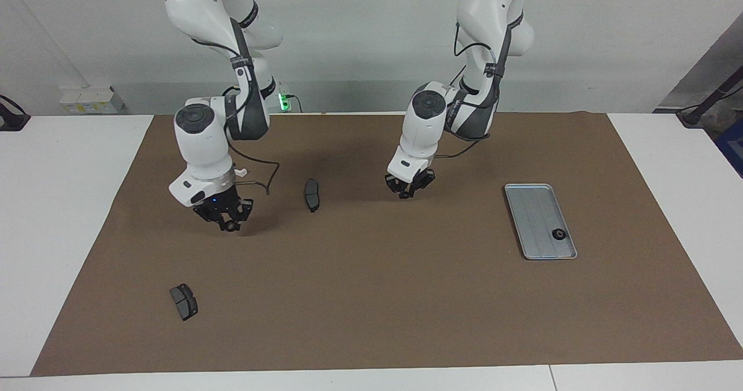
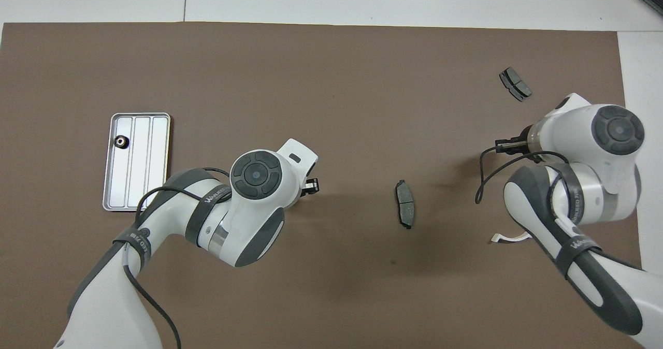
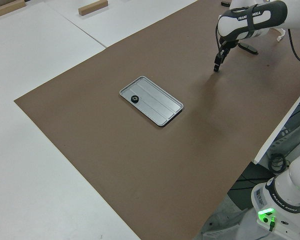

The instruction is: Place bearing gear from tray to pile

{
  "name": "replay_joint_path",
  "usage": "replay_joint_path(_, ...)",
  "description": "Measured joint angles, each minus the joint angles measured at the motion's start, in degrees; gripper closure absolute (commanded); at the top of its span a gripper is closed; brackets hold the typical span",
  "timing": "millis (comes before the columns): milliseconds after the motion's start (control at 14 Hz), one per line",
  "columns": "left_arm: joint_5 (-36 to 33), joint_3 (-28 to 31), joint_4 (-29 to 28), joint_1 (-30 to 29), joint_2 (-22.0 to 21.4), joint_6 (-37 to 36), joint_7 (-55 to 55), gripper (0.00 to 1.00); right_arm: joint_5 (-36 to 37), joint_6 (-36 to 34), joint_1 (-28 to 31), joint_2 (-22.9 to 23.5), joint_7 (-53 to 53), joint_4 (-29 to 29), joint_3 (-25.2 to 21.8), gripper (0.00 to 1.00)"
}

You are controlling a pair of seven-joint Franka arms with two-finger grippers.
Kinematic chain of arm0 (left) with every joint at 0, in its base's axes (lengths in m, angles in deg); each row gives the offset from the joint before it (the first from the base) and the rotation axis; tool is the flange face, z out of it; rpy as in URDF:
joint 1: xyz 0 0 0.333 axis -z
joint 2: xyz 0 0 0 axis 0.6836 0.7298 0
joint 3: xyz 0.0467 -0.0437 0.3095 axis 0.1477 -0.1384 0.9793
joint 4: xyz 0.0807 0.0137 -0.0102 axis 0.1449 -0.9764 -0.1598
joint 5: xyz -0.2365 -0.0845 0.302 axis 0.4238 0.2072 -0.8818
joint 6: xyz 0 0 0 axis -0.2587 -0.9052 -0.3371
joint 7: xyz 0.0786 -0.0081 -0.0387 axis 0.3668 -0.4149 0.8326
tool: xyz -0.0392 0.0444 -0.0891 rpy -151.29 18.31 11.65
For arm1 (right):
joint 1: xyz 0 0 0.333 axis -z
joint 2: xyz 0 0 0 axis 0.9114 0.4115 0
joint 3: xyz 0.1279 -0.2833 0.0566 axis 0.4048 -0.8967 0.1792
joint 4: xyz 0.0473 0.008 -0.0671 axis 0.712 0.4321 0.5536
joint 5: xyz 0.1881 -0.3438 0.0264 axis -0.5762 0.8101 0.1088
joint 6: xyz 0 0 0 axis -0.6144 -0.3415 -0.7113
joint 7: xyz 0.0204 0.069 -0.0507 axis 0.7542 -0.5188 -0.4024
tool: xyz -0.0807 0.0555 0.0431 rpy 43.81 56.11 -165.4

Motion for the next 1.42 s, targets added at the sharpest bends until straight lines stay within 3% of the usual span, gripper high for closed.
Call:
replay_joint_path(142,0.0,0.7,0.5,-0.6,-0.2,-0.1,0.0,0.06,-3.0,0.8,1.2,0.4,1.6,0.1,0.0,1.0)
replay_joint_path(214,0.0,0.9,1.3,-1.7,-0.3,-0.3,-0.3,0.08,-4.0,1.9,1.2,0.8,1.7,0.1,0.1,0.95)
replay_joint_path(285,0.0,1.0,2.3,-3.8,-0.3,-0.7,-1.9,0.09,-4.5,3.0,1.2,1.4,1.7,0.1,0.1,0.77)
replay_joint_path(427,0.0,1.2,4.1,-9.6,-0.3,-1.6,-7.9,0.13,-4.6,3.9,1.3,2.2,1.7,0.1,0.1,0.17)
replay_joint_path(569,0.0,1.4,5.0,-16.1,-0.3,-2.2,-14.7,0.13,-4.7,4.0,1.5,2.5,1.7,-0.1,0.1,0.02)
replay_joint_path(925,0.0,1.4,6.2,-30.4,0.2,-2.4,-30.7,0.16,-5.2,2.5,-2.8,0.7,-1.0,-1.8,1.2,0.0)
replay_joint_path(1139,0.0,1.5,6.2,-35.9,0.4,-2.4,-33.1,0.2,-5.3,-0.3,-10.6,-1.3,-11.2,-2.1,1.4,0.0)
replay_joint_path(1424,0.0,1.5,6.1,-37.6,2.0,-0.5,-34.6,0.22,-5.2,-2.3,-22.9,-1.6,-29.6,-4.2,1.7,0.0)
